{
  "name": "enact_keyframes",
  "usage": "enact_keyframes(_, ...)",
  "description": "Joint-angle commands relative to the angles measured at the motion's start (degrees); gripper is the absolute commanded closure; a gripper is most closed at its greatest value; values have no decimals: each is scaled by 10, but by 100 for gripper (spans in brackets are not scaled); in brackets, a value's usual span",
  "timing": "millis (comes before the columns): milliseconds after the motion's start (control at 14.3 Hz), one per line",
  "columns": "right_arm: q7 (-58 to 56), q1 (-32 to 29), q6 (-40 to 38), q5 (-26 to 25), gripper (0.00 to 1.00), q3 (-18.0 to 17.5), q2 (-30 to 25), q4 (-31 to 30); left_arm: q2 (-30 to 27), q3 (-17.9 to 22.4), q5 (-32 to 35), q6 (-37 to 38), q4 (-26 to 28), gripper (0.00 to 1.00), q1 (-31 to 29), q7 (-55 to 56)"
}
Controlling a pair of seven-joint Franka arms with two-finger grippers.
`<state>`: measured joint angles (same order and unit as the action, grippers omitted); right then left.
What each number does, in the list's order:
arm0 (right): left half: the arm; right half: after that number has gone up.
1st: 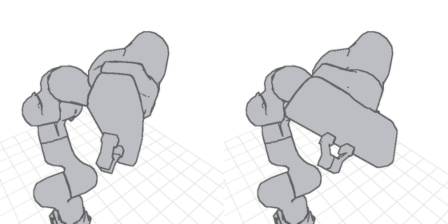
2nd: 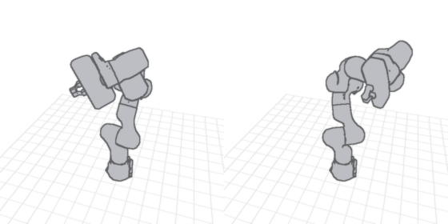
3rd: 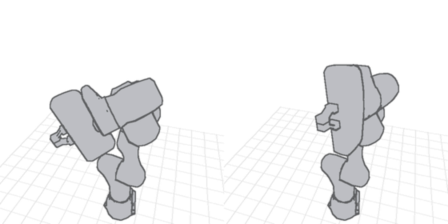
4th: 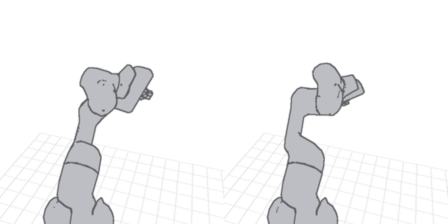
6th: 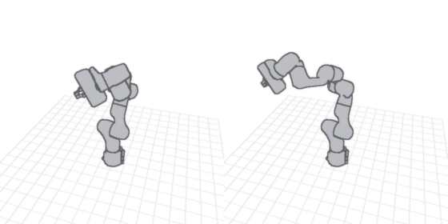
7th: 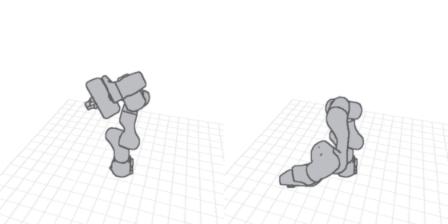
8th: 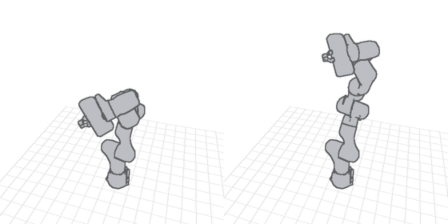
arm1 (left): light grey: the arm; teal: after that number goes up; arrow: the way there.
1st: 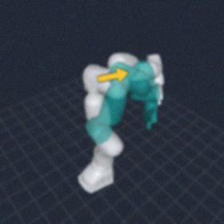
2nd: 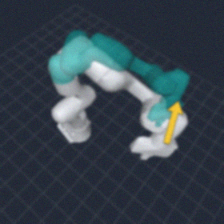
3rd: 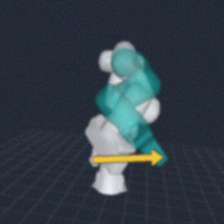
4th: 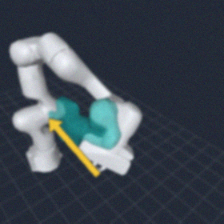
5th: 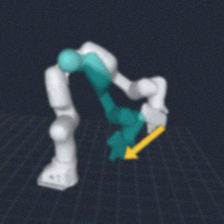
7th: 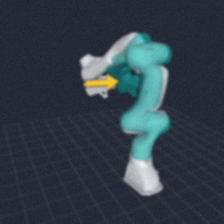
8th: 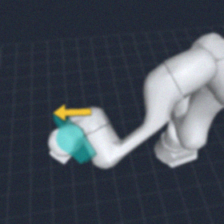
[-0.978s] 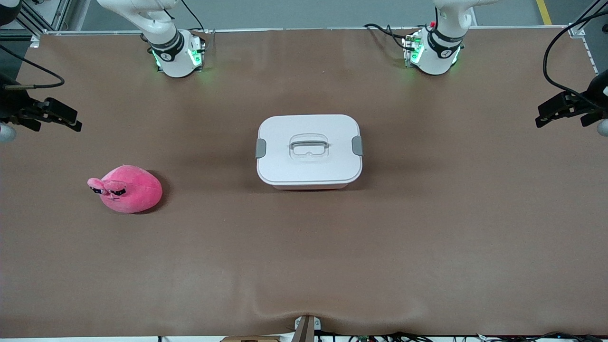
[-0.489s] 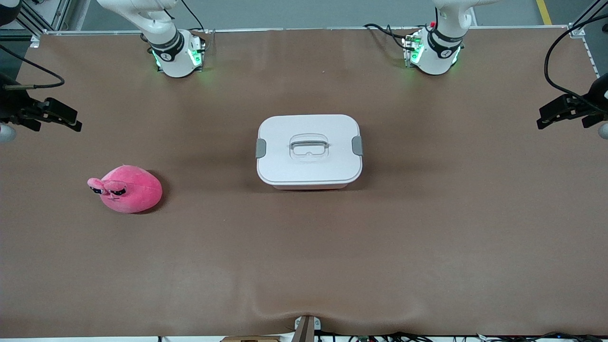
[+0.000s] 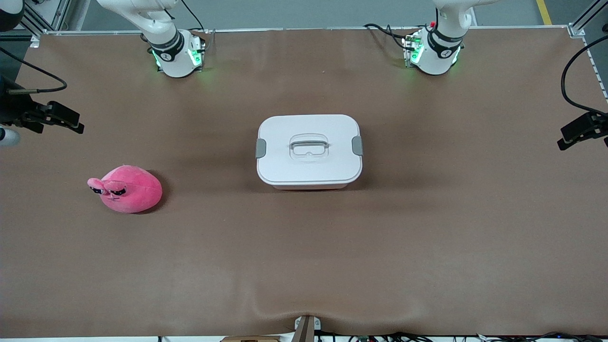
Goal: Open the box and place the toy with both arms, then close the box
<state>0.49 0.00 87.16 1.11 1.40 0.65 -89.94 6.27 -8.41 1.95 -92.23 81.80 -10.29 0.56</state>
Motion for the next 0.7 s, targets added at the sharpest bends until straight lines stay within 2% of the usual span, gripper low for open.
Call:
enact_keyframes(0,-5,-2,6,0,0,1,-3,-8,32,-5,1,4,-21,0,4,45)
enact_keyframes(140,-6,-2,33,0,0,1,-3,-19,38,-12,-1,4,-21,0,10,96)
enact_keyframes(279,-7,-3,53,0,0,1,-3,-35,45,-11,-32,4,-20,0,27,169)
enact_keyframes(628,-27,-4,113,-1,0,2,-4,-87,61,-11,-41,4,-20,0,113,368)
